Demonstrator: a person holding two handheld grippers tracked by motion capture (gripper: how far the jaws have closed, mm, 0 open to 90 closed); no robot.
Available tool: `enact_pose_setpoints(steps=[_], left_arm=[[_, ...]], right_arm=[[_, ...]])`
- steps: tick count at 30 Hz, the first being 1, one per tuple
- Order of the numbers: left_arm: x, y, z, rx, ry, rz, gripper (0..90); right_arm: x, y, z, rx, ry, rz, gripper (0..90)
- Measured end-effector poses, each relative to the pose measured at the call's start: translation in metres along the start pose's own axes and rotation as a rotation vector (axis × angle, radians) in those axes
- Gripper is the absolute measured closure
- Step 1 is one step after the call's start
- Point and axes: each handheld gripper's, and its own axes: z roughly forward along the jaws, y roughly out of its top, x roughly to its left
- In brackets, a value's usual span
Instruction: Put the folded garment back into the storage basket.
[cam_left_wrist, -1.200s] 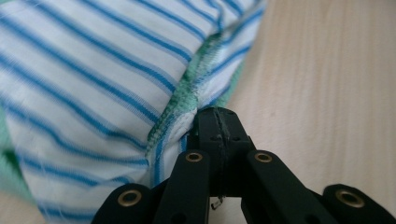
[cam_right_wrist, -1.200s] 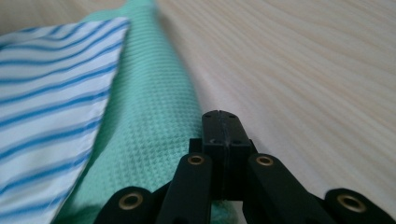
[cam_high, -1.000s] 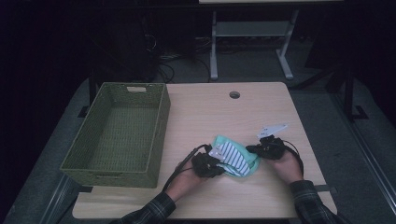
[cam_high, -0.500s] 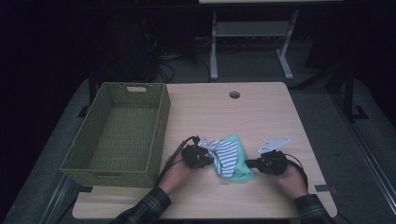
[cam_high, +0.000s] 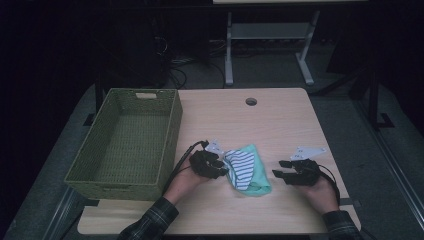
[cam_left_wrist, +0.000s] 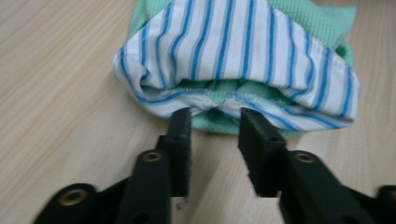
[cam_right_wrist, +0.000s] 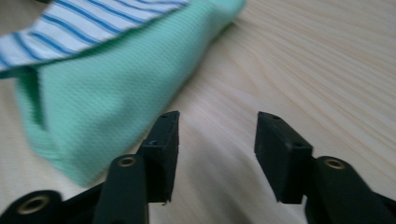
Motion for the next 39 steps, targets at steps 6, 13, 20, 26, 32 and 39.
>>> enact_pose_setpoints(steps=[6,13,20,26,32,39], left_arm=[[-0.005,0.012,0.004,0.005,-0.022,0.028,42.1],[-0.009,0.022,0.018,0.058,-0.049,0.063,25.7],[-0.010,0.025,0.030,0.108,-0.053,0.107,17.1],[-0.009,0.022,0.040,0.141,-0.041,0.116,15.4],[-0.009,0.020,0.042,0.136,-0.032,0.137,15.1],[-0.009,0.020,0.039,0.143,-0.022,0.149,22.1]], right_arm=[[-0.017,-0.008,0.005,-0.010,-0.062,0.050,28.8],[-0.024,-0.012,0.010,-0.004,-0.111,0.081,18.5],[-0.025,-0.012,0.011,0.001,-0.110,0.087,17.3],[-0.025,-0.011,0.011,0.003,-0.110,0.090,16.9],[-0.025,-0.011,0.011,0.003,-0.110,0.090,16.8],[-0.024,-0.011,0.012,0.003,-0.109,0.092,15.9]])
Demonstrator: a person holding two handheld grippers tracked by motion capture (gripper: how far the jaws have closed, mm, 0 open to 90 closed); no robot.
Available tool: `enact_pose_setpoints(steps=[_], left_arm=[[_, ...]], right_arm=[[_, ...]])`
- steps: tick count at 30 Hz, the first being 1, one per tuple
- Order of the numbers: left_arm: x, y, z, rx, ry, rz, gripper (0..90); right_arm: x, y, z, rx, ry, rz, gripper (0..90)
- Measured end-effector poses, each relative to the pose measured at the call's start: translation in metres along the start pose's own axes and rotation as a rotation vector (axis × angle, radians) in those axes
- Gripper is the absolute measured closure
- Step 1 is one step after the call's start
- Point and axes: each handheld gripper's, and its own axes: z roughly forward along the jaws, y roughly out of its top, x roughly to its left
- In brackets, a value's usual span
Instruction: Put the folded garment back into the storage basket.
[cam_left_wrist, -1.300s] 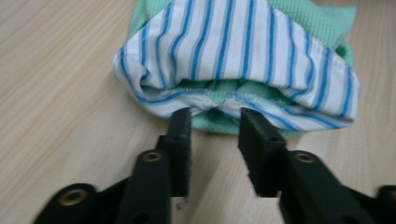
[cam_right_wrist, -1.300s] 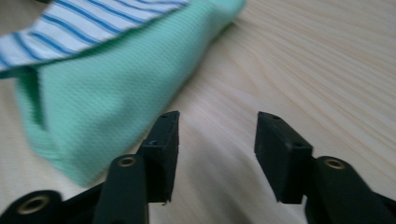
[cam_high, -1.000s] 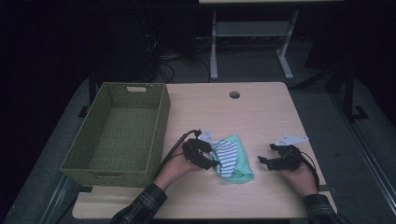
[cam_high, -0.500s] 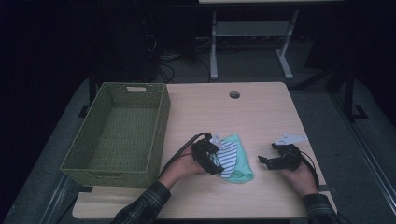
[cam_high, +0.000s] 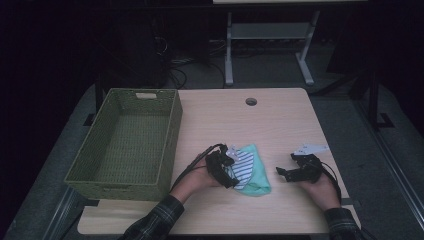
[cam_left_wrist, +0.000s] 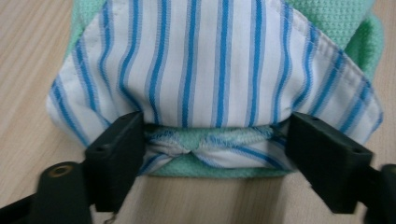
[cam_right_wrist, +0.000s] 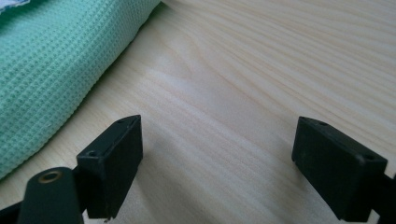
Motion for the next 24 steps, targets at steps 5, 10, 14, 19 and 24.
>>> enact_pose_setpoints(steps=[5,10,14,19,24], left_arm=[[0.0002,-0.0003,-0.0035,0.003,0.002,-0.002,36.0],[0.0010,-0.0011,-0.0061,0.000,-0.008,0.000,53.3],[0.0022,-0.0015,-0.0074,0.000,-0.023,-0.006,66.1],[0.0013,0.0002,-0.0077,0.012,-0.024,-0.021,74.5],[0.0032,0.0000,-0.0089,0.009,-0.034,-0.037,76.2]], right_arm=[[0.0001,0.0001,0.0001,0.001,-0.001,0.000,15.8],[0.0005,0.0003,0.0003,0.001,-0.002,0.002,15.5],[0.0007,0.0003,0.0004,0.001,-0.004,0.004,15.5],[0.0008,0.0004,0.0004,0.002,-0.005,0.005,15.4],[0.0011,0.0006,0.0004,0.004,-0.010,0.007,15.3]])
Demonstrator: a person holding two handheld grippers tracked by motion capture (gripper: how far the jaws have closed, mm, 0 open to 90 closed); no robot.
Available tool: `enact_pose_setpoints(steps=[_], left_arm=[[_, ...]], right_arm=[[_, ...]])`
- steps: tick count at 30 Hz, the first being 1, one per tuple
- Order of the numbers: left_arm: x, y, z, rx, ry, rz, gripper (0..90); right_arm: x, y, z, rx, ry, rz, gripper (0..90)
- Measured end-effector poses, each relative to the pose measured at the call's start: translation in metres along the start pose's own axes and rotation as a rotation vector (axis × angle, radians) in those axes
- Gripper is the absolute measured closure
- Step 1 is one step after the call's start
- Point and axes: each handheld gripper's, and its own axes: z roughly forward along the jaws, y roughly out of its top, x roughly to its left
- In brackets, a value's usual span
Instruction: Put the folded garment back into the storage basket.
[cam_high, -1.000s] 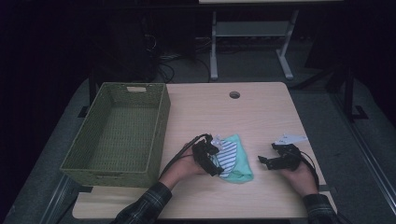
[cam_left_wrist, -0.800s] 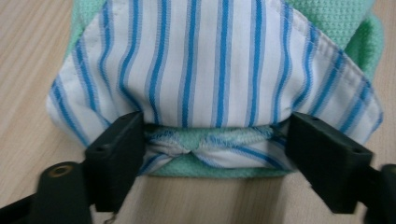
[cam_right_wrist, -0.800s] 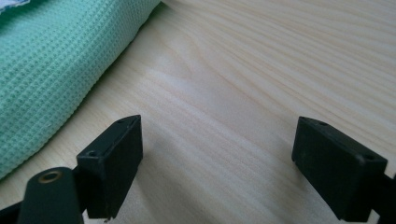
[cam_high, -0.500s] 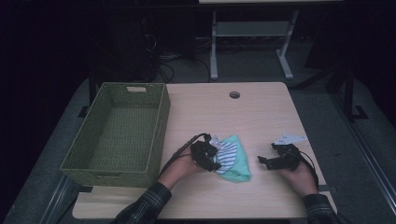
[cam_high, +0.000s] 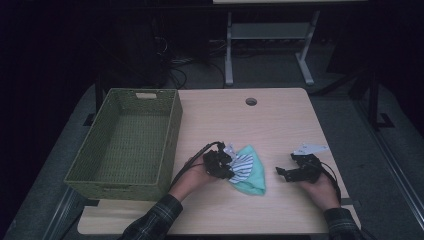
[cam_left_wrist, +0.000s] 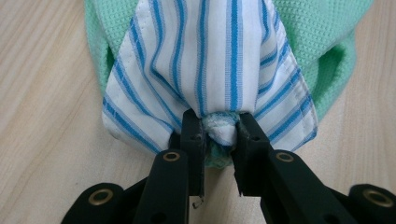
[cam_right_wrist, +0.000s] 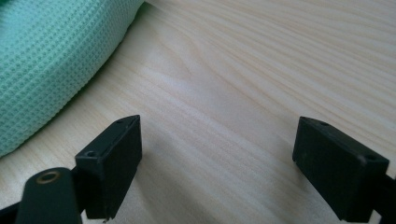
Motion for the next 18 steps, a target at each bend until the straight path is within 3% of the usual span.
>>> enact_pose_setpoints(steps=[6,9,18], left_arm=[[-0.002,0.004,-0.008,-0.004,-0.008,0.002,76.3],[-0.004,0.006,-0.015,-0.040,-0.021,-0.021,76.3],[-0.003,0.010,-0.036,-0.078,-0.023,-0.035,76.2]], right_arm=[[0.000,0.000,0.000,0.000,-0.001,0.001,15.2],[0.000,0.000,0.000,0.000,-0.003,0.003,15.0],[0.000,0.000,0.000,0.001,-0.002,0.000,14.4]])
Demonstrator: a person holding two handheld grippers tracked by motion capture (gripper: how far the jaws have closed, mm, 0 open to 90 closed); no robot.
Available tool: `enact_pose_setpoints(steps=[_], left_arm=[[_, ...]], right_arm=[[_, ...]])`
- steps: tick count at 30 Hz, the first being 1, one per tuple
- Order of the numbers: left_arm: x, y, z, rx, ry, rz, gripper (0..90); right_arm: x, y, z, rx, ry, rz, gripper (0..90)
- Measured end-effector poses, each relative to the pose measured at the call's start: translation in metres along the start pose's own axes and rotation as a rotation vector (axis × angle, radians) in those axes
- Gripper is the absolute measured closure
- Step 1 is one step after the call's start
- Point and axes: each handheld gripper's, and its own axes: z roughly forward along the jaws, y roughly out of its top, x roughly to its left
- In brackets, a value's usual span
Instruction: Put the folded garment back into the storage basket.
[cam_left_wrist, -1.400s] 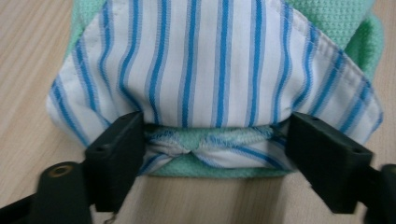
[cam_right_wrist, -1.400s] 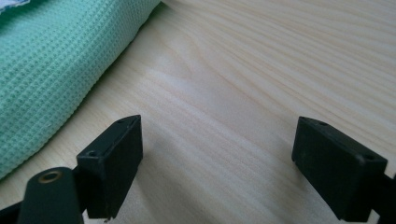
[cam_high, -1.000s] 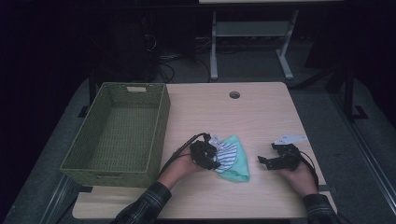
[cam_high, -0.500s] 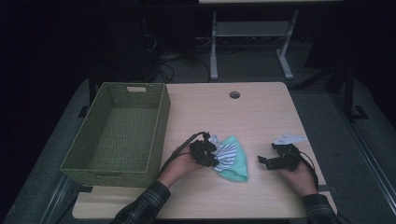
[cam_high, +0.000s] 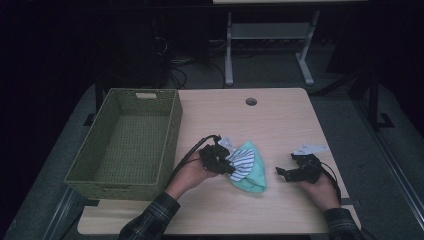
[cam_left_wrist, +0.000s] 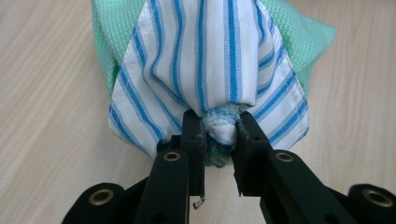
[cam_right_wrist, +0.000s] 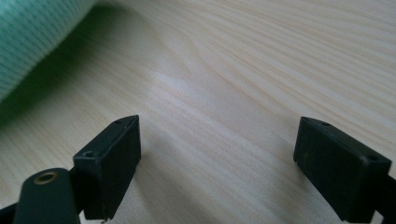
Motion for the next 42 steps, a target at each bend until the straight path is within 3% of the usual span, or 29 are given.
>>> enact_pose_setpoints(steps=[12,20,33,42], left_arm=[[0.004,0.009,-0.033,-0.034,0.026,-0.051,76.1],[0.006,0.012,-0.057,-0.045,0.046,-0.057,76.0],[0.017,0.016,-0.097,-0.060,0.066,-0.067,75.7],[0.021,0.016,-0.125,-0.035,0.096,-0.051,75.6]], right_arm=[[0.001,0.000,0.001,0.011,-0.003,0.013,9.5],[0.000,0.001,0.003,0.031,-0.019,0.020,1.8],[0.000,0.001,0.003,0.032,-0.019,0.023,1.7],[0.000,0.001,0.003,0.031,-0.019,0.022,1.7]])
